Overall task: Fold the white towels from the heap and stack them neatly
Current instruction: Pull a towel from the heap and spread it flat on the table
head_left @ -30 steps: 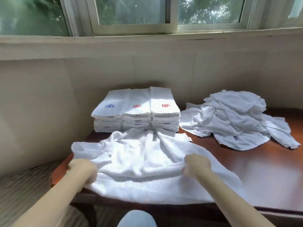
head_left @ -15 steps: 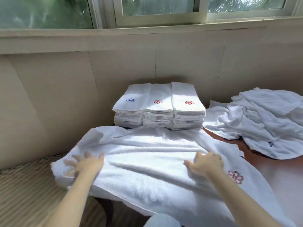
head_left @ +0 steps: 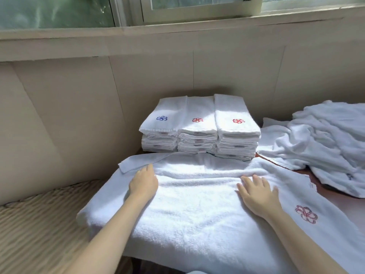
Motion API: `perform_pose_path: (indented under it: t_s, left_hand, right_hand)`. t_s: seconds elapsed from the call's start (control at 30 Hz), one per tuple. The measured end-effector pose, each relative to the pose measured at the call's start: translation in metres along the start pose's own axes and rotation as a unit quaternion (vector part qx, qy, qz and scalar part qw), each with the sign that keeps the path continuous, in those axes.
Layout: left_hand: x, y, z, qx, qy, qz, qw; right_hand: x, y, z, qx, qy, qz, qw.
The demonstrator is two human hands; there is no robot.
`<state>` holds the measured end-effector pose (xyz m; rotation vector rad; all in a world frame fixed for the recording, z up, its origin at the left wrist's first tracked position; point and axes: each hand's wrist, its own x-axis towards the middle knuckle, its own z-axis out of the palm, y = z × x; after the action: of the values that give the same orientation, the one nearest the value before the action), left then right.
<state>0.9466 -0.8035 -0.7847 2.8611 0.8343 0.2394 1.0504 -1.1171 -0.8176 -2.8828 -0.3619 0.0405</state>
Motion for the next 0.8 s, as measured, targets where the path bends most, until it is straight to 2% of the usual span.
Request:
perform_pose_path:
  t_s: [0.1, 0.17, 0.23, 0.33, 0.4, 0.53, 0.6, 0.7, 0.8]
  left_hand:
    - [0.026, 0.003, 0.000, 0.057, 0.008, -0.032, 0.998]
    - [0.044, -0.001, 0.002, 0.100, -0.007, -0.052, 0.994]
    - [0.062, -0.004, 0.004, 0.153, -0.031, -0.076, 0.985]
    - [0.087, 0.000, 0.008, 0.197, -0.073, -0.101, 0.972]
    - [0.097, 0.003, 0.011, 0.207, -0.088, -0.100, 0.969]
    - [0.107, 0.000, 0.014, 0.179, -0.071, -0.101, 0.976]
    - [0.110, -0.002, 0.014, 0.141, -0.047, -0.096, 0.984]
    - [0.109, -0.005, 0.006, 0.050, -0.014, -0.092, 0.994]
    - [0.106, -0.014, -0.012, -0.067, 0.060, -0.090, 0.992]
  right_hand:
    - [0.010, 0.007, -0.008, 0.000, 0.114, -0.015, 0.993]
    - [0.019, 0.011, -0.011, 0.071, 0.186, -0.019, 0.980]
    - [0.030, 0.013, -0.016, 0.128, 0.200, 0.020, 0.971]
    - [0.055, 0.016, -0.027, 0.091, 0.100, 0.102, 0.986]
    - [0.077, 0.018, -0.037, 0.057, 0.035, 0.111, 0.992]
    - [0.098, 0.019, -0.055, 0.132, -0.062, 0.110, 0.983]
    - [0.098, 0.021, -0.057, 0.162, -0.079, 0.124, 0.976]
    - [0.096, 0.025, -0.053, 0.135, 0.022, 0.141, 0.981]
    - [0.094, 0.026, -0.052, 0.168, 0.157, 0.136, 0.963]
